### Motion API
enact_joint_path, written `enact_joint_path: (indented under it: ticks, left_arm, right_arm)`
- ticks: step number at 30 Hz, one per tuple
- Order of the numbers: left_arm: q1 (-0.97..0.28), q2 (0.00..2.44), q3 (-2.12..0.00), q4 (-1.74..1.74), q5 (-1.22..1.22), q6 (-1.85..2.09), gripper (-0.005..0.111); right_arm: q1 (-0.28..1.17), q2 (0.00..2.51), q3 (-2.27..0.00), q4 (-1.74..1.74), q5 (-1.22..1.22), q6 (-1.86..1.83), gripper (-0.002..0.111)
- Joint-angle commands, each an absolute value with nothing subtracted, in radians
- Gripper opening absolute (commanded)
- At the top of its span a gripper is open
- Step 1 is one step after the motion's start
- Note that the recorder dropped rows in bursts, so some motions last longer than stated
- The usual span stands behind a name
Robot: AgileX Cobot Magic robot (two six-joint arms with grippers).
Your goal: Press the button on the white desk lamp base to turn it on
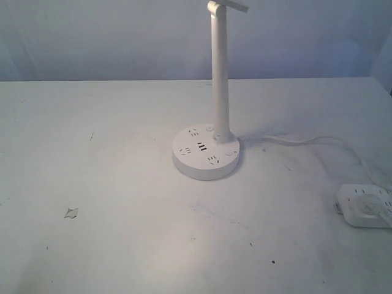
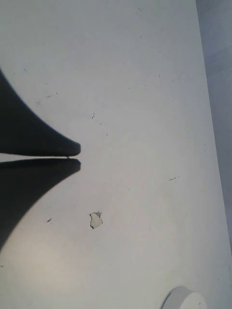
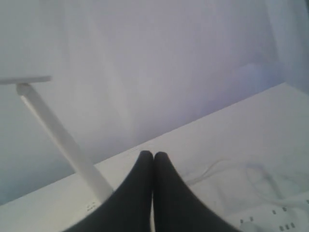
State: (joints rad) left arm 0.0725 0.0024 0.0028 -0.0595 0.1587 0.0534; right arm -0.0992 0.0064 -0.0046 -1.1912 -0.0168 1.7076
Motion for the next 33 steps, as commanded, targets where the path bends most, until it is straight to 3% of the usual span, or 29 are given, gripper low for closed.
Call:
enact_joint_path:
  ticks: [1,33]
  left_arm:
    - [0.067,0.000,0.000,-0.067,0.152,0.051,0.001]
    - [0.067,0.000,0.000,-0.067,0.150,0.051,0.001]
  right_arm:
    - [-0.208,0.000,0.000,-1.205,-0.022,1.710,0.000]
    - [-0.233,0.000,0.000,-1.114,-0.020,1.626,0.000]
